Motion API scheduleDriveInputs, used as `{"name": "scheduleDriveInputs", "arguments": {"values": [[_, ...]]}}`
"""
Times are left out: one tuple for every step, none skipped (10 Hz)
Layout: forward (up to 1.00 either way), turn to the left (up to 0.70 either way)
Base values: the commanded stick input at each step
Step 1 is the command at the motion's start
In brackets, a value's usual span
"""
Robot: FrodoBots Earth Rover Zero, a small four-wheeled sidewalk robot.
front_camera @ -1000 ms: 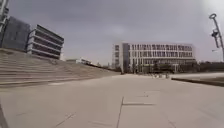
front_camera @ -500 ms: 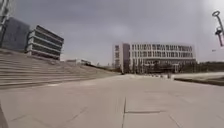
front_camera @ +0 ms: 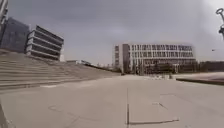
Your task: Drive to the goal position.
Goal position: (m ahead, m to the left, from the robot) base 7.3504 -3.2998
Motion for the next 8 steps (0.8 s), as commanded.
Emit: {"name": "scheduleDriveInputs", "arguments": {"values": [[0.70, 0.00], [0.70, 0.00], [0.70, 0.00], [0.70, 0.00], [0.70, 0.00], [0.70, 0.00], [0.70, 0.00], [0.70, 0.00]]}}
